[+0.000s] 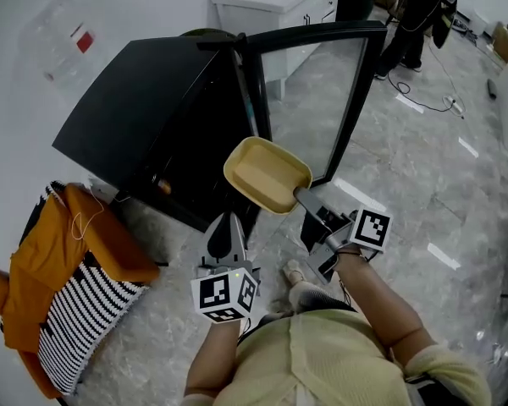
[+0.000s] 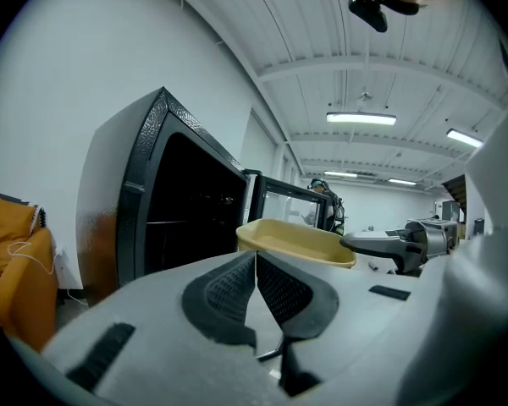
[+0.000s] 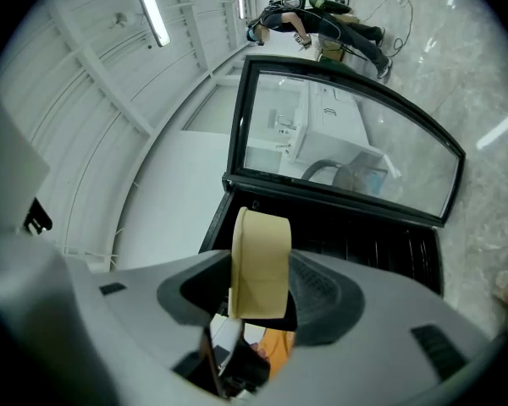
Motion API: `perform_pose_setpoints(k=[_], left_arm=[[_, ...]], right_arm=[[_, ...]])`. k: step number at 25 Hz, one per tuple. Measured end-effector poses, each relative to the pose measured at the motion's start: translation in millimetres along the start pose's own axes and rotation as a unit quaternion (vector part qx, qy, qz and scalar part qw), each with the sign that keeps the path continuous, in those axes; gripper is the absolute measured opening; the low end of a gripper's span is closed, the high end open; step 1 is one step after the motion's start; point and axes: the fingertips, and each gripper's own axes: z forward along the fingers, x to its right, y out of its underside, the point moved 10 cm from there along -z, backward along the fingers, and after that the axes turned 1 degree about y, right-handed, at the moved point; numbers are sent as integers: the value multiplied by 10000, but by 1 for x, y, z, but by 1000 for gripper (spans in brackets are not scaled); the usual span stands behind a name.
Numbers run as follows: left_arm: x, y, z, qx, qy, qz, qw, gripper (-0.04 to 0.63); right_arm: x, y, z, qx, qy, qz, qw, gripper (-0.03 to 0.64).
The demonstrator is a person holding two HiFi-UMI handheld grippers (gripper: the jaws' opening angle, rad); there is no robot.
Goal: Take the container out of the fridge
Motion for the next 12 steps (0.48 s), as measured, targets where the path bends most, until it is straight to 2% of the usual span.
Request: perform_pose_setpoints(k=[12], left_arm=[[4, 5, -2, -114, 140, -47, 9998, 26]], right_arm=[[1, 9, -28, 15, -34, 112, 9999, 222]])
